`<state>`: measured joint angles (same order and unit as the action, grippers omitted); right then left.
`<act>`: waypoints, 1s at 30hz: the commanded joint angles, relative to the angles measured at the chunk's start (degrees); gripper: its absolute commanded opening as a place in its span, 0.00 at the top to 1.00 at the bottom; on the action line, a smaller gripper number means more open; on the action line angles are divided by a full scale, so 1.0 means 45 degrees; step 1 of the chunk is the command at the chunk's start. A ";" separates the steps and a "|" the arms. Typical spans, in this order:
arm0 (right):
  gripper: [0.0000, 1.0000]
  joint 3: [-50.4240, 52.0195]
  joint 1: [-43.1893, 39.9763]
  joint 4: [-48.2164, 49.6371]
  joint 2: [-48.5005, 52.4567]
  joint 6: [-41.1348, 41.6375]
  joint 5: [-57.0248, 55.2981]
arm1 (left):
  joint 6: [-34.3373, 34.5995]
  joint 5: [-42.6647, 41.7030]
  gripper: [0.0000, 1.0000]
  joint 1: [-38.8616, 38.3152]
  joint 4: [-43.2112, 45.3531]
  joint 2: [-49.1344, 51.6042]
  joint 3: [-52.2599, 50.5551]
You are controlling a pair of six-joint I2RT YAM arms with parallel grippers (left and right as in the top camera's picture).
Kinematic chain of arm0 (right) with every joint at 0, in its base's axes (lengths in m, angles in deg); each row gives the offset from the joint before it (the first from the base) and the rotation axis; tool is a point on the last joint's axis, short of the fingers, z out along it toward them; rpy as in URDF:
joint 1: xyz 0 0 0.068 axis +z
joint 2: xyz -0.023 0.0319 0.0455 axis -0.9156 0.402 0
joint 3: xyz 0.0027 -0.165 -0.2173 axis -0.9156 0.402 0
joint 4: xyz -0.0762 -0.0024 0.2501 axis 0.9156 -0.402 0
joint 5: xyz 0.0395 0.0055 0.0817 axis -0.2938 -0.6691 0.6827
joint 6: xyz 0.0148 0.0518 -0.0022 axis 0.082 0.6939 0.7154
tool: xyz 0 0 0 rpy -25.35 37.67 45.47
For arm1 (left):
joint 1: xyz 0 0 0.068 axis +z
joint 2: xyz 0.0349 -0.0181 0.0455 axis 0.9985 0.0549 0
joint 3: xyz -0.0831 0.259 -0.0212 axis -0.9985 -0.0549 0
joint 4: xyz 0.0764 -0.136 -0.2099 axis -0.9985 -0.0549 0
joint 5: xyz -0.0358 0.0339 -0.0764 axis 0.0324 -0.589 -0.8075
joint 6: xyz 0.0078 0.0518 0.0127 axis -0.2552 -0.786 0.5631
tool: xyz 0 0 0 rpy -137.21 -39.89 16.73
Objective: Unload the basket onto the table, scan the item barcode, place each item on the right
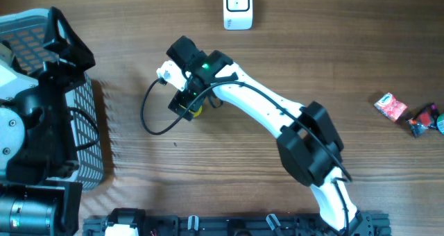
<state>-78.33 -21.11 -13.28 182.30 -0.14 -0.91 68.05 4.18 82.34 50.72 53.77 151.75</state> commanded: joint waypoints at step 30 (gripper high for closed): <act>0.60 -0.0160 -0.1355 -0.2691 -0.0544 0.8072 -0.3696 | 0.0019 0.0000 0.00 -0.0034 0.0039 -0.0010 -0.0015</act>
<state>-78.96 -25.54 -24.17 185.18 21.30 -14.88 68.05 4.18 82.34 50.69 53.77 151.75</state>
